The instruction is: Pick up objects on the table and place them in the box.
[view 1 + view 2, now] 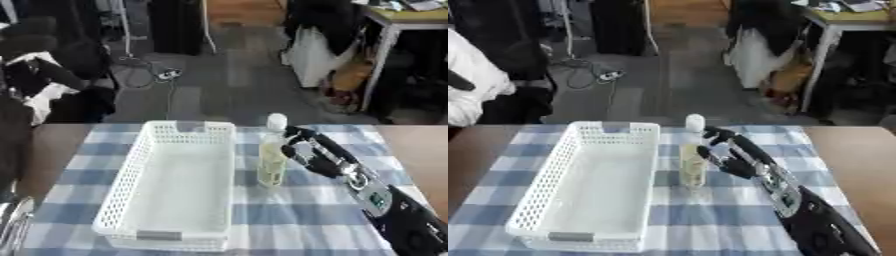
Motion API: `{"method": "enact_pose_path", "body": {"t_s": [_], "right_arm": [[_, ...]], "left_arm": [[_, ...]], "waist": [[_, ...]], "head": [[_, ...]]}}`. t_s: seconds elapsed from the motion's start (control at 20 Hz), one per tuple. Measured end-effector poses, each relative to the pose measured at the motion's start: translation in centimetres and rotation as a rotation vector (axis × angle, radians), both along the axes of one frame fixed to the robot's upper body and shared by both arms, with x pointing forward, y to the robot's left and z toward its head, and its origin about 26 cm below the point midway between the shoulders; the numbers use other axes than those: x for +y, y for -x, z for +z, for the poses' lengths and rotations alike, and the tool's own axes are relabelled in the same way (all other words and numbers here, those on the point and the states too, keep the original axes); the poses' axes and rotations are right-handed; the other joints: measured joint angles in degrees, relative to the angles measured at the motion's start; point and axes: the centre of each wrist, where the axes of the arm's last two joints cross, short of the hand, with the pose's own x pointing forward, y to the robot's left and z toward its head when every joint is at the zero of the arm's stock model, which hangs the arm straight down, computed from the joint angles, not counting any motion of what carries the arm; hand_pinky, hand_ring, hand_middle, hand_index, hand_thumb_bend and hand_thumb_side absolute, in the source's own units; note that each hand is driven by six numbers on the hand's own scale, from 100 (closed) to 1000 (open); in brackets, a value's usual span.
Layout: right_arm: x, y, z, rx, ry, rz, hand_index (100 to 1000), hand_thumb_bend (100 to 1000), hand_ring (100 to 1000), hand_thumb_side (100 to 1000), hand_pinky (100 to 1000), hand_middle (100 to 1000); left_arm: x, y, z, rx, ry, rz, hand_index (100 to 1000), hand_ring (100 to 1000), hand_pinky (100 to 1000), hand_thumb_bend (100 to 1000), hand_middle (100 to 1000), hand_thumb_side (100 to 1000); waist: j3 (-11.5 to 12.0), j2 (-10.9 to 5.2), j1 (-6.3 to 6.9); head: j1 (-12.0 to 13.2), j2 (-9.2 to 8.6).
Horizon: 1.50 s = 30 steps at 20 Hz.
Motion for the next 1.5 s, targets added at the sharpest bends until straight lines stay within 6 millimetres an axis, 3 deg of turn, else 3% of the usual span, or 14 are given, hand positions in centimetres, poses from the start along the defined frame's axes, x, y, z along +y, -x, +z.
{"method": "enact_pose_path", "body": {"t_s": [0.45, 0.7, 1.5], "right_arm": [[-0.2, 0.0, -0.3, 0.005, -0.024, -0.029, 1000, 451, 785, 1000, 949, 832], [-0.3, 0.0, -0.3, 0.009, -0.028, -0.019, 1000, 450, 832, 1000, 973, 908], [-0.9, -0.2, 1.1, -0.025, 0.021, 0.04, 1000, 487, 851, 1000, 1000, 920]], "left_arm": [[0.0, 0.0, 0.0, 0.0, 0.0, -0.001, 756, 464, 516, 267, 811, 974], [-0.2, 0.0, 0.2, -0.007, -0.001, -0.008, 756, 464, 516, 267, 811, 975], [-0.8, 0.1, 0.8, -0.027, 0.016, -0.029, 755, 462, 515, 267, 810, 972]], "waist": [[0.01, 0.02, 0.0], [0.35, 0.12, 0.0], [3.56, 2.16, -1.55]], "head": [[0.0, 0.0], [0.0, -0.09], [0.01, -2.56]]}}
